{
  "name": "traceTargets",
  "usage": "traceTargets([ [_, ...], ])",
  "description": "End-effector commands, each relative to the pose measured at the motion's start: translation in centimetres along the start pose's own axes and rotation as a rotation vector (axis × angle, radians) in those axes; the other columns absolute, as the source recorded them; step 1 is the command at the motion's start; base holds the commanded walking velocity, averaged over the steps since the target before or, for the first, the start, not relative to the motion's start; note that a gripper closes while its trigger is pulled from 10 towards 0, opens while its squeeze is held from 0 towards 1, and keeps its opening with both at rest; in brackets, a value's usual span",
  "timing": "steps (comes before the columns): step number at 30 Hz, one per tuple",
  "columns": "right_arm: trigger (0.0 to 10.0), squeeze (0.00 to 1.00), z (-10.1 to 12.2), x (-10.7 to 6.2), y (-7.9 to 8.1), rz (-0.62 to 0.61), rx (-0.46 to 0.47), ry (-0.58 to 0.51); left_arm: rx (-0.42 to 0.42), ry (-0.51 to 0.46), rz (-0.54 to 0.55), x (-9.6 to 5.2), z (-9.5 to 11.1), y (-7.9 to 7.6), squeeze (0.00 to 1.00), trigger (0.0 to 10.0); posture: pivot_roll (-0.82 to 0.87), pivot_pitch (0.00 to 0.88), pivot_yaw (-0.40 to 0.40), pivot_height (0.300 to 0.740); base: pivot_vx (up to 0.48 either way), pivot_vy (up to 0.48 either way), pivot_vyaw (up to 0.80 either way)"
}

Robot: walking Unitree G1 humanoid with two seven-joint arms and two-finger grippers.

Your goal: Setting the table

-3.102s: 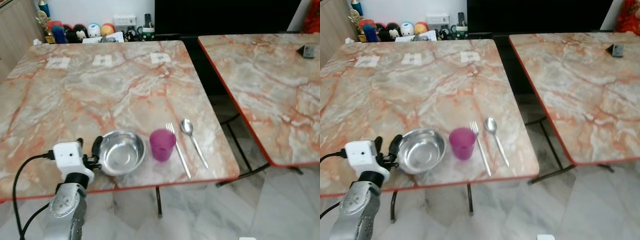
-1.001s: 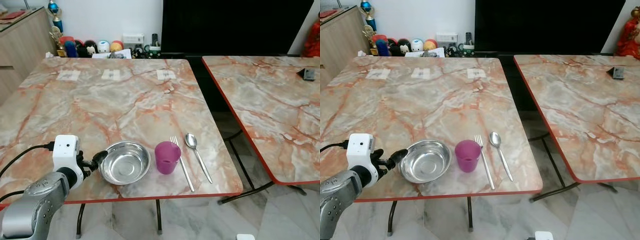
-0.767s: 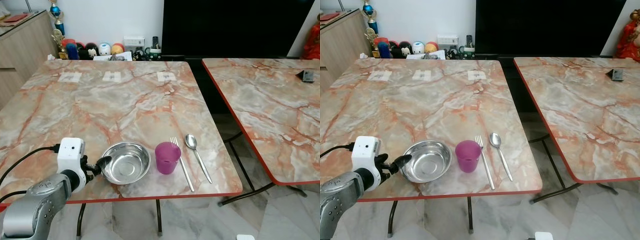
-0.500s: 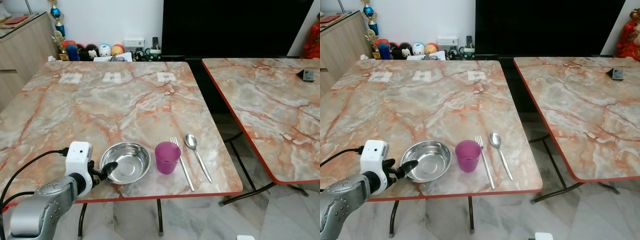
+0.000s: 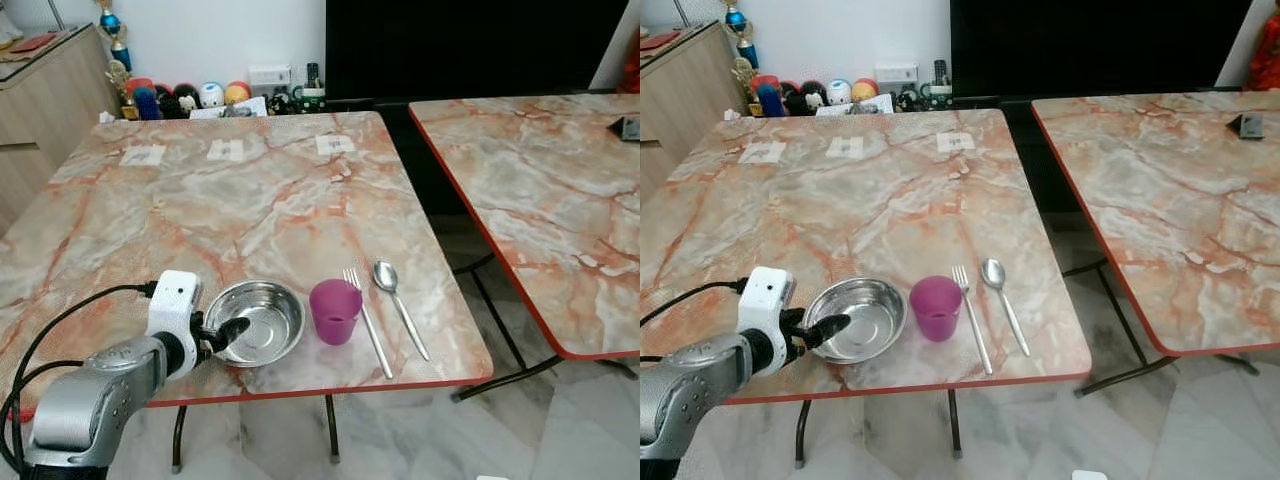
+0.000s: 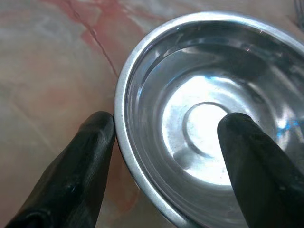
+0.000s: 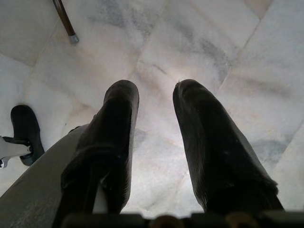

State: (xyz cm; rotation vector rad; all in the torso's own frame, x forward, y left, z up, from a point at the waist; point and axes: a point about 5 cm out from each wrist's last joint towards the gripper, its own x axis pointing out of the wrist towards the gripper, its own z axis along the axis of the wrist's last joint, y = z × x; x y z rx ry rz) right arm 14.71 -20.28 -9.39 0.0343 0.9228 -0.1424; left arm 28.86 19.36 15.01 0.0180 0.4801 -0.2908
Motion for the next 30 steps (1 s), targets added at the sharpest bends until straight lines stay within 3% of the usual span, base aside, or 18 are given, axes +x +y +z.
traceTargets([
  [1, 10.0, 0.00, -0.5, -0.2, 0.0, -0.008, 0.017, 0.008, 0.009, 0.030, 0.012, 0.3, -0.1, 0.1, 0.00, 10.0, 0.09, 0.107, 0.037, 0.740, 0.000, 0.000, 0.00],
  [8, 10.0, 0.00, -0.5, -0.2, 0.0, -0.010, 0.016, 0.007, -0.032, 0.035, 0.071, 0.8, -0.6, 0.7, 0.00, 10.0, 0.09, 0.107, 0.033, 0.740, 0.000, 0.000, 0.00],
  [14, 10.0, 0.00, -0.5, -0.2, -0.1, -0.006, 0.006, 0.007, -0.123, 0.034, 0.118, 1.2, -1.5, 1.3, 0.00, 10.0, 0.09, 0.107, 0.024, 0.740, 0.000, 0.000, 0.00],
  [20, 10.0, 0.00, -0.4, -0.2, -0.3, -0.005, -0.004, 0.007, -0.197, -0.015, 0.108, 1.3, -1.0, 1.1, 0.00, 9.9, 0.09, 0.107, 0.016, 0.740, 0.000, 0.000, 0.00],
  [21, 10.0, 0.00, -0.4, -0.2, -0.3, -0.005, -0.005, 0.007, -0.207, -0.022, 0.108, 1.3, -0.9, 1.1, 0.00, 4.5, 0.09, 0.107, 0.016, 0.740, 0.000, 0.000, 0.00],
  [22, 10.0, 0.00, -0.4, -0.2, -0.3, -0.005, -0.007, 0.007, -0.213, -0.027, 0.109, 1.3, -0.9, 1.2, 0.00, 3.5, 0.08, 0.107, 0.014, 0.740, 0.000, 0.000, 0.00],
  [23, 10.0, 0.00, -0.4, -0.2, -0.3, -0.004, -0.010, 0.008, -0.221, -0.039, 0.108, 1.3, -0.7, 1.1, 0.00, 0.0, 0.09, 0.108, 0.012, 0.740, 0.000, 0.000, 0.00],
  [30, 10.0, 0.00, -0.4, -0.2, -0.3, -0.001, -0.017, 0.009, -0.219, -0.031, 0.104, 1.3, -0.9, 1.0, 0.00, 0.0, 0.08, 0.109, 0.010, 0.740, 0.000, 0.000, 0.00],
])
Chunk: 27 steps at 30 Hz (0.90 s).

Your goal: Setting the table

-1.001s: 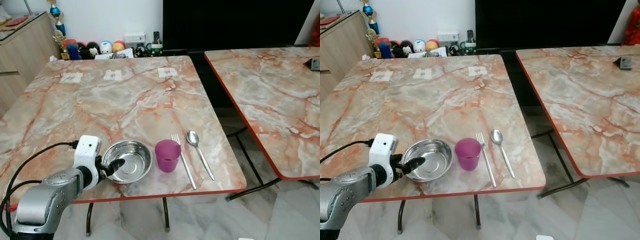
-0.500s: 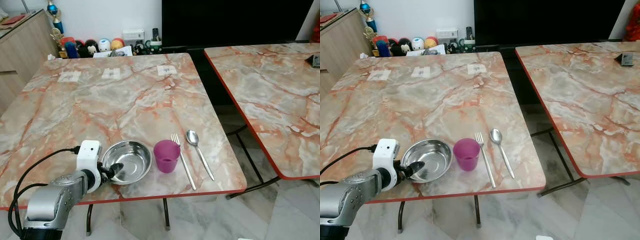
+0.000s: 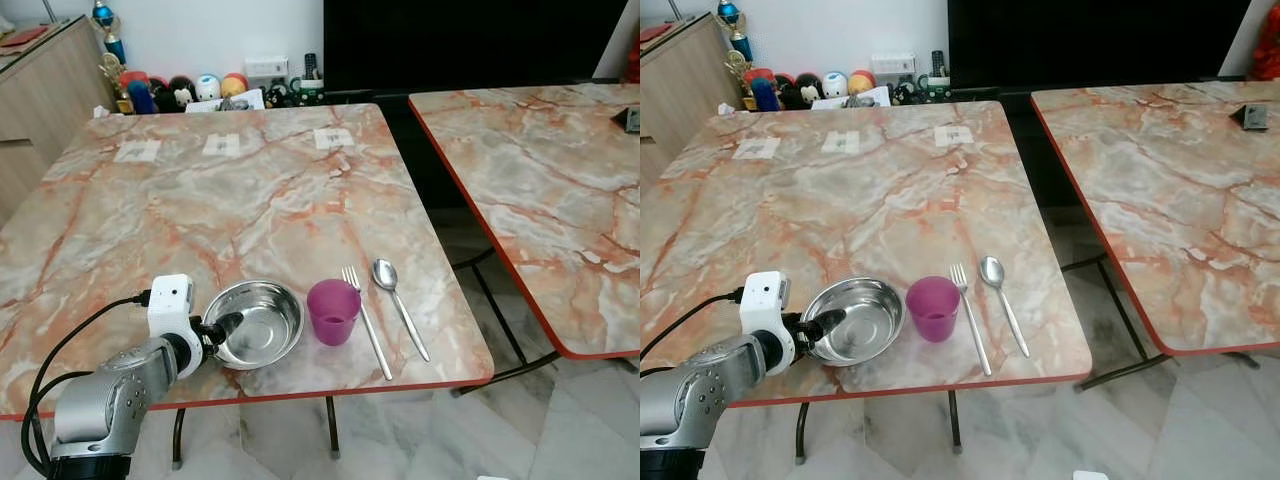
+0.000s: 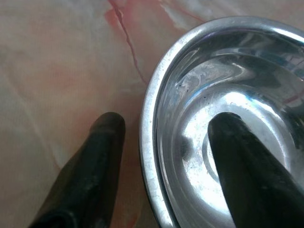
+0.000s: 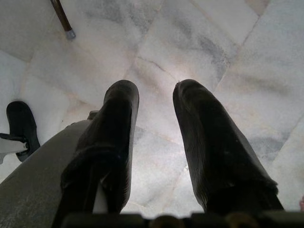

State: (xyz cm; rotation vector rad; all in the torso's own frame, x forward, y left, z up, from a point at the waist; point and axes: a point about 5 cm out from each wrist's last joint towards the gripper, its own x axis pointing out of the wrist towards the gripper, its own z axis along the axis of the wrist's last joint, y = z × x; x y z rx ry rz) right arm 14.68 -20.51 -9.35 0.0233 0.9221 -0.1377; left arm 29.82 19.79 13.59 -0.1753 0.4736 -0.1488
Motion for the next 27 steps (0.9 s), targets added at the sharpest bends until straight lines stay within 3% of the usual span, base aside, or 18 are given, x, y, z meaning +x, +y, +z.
traceTargets([
  [1, 10.0, 0.00, -0.44, -0.14, -0.11, 0.000, -0.006, 0.011, -0.002, 0.006, 0.015, -0.07, -0.04, 0.23, 0.00, 0.0, 0.08, 0.110, 0.010, 0.740, 0.000, 0.000, 0.00],
  [27, 10.0, 0.00, -0.45, -0.14, -0.22, 0.004, -0.015, 0.014, -0.011, -0.008, 0.051, -0.45, -0.02, 0.72, 0.00, 0.0, 0.09, 0.111, 0.003, 0.740, 0.000, 0.000, 0.00],
])
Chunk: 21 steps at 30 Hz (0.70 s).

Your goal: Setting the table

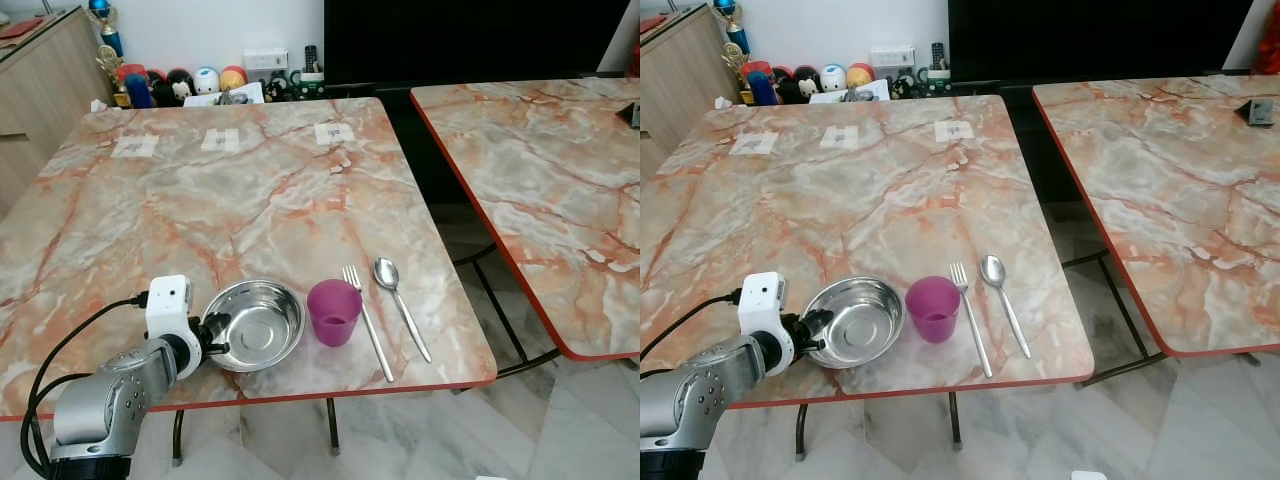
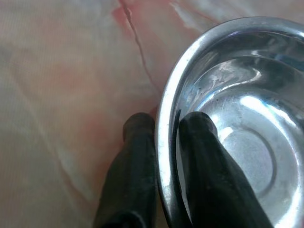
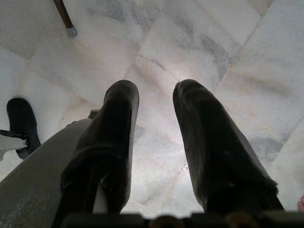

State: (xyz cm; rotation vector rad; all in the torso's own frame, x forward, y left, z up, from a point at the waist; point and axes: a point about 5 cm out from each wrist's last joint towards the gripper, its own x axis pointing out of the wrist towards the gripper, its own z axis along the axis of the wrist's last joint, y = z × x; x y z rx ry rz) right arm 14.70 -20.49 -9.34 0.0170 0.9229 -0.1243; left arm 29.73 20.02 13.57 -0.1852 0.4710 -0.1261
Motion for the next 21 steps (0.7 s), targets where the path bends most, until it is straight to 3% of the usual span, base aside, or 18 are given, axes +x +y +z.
traceTargets([
  [1, 10.0, 0.00, -0.46, -0.15, -0.25, -0.005, -0.005, 0.014, 0.004, -0.004, 0.034, -0.33, 0.04, 0.53, 0.00, 0.0, 0.09, 0.111, 0.003, 0.740, 0.000, 0.000, 0.00],
  [13, 10.0, 0.00, -0.36, -0.13, -0.38, -0.003, -0.011, 0.013, 0.006, -0.023, 0.058, -0.43, -0.01, 0.65, 0.00, 0.0, 0.09, 0.107, -0.006, 0.740, 0.000, 0.000, 0.00],
  [21, 10.0, 0.00, -0.31, -0.12, -0.48, -0.003, -0.017, 0.014, -0.025, -0.155, 0.130, -0.89, 0.52, 1.47, 0.00, 0.0, 0.09, 0.107, -0.012, 0.740, 0.000, 0.000, 0.00],
])
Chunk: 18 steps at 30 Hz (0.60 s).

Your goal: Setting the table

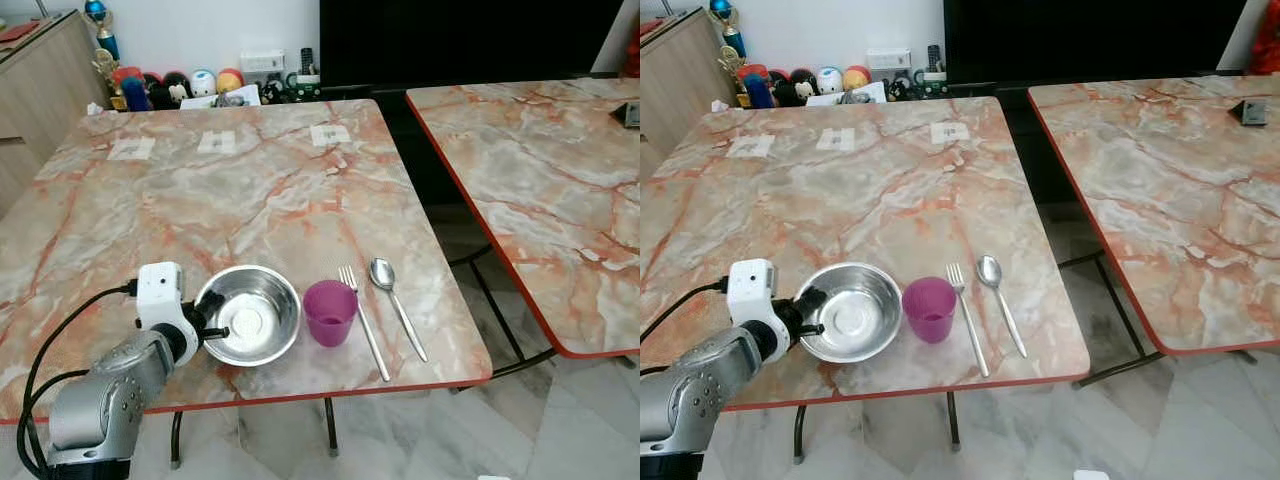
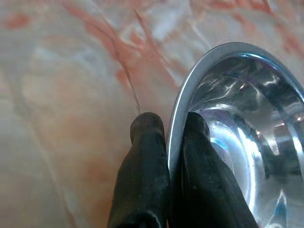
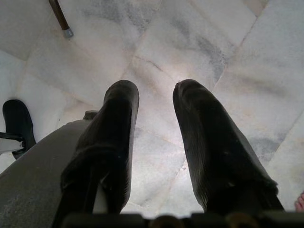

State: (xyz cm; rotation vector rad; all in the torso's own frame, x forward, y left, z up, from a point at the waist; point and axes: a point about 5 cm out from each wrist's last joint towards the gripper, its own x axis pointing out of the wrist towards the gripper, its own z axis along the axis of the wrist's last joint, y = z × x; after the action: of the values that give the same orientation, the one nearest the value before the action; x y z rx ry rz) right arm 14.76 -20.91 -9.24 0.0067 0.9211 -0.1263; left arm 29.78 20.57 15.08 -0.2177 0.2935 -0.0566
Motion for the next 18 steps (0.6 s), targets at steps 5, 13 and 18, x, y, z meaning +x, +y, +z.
traceTargets([
  [5, 10.0, 0.00, -0.4, -0.1, -0.1, 0.005, -0.013, 0.016, -0.048, -0.124, 0.087, -0.6, 0.2, 1.2, 0.00, 0.0, 0.09, 0.107, -0.016, 0.740, 0.000, 0.000, 0.00],
  [13, 10.0, 0.00, -0.4, -0.1, -0.2, 0.004, -0.017, 0.016, -0.196, -0.380, 0.062, -1.4, 2.1, 0.6, 0.00, 0.0, 0.08, 0.106, -0.021, 0.740, 0.000, 0.000, 0.00],
  [18, 10.0, 0.00, -0.4, -0.1, -0.3, 0.003, -0.020, 0.016, -0.330, -0.499, 0.022, -2.0, 2.7, -0.1, 0.00, 0.0, 0.08, 0.108, -0.025, 0.740, 0.000, 0.000, 0.00],
])
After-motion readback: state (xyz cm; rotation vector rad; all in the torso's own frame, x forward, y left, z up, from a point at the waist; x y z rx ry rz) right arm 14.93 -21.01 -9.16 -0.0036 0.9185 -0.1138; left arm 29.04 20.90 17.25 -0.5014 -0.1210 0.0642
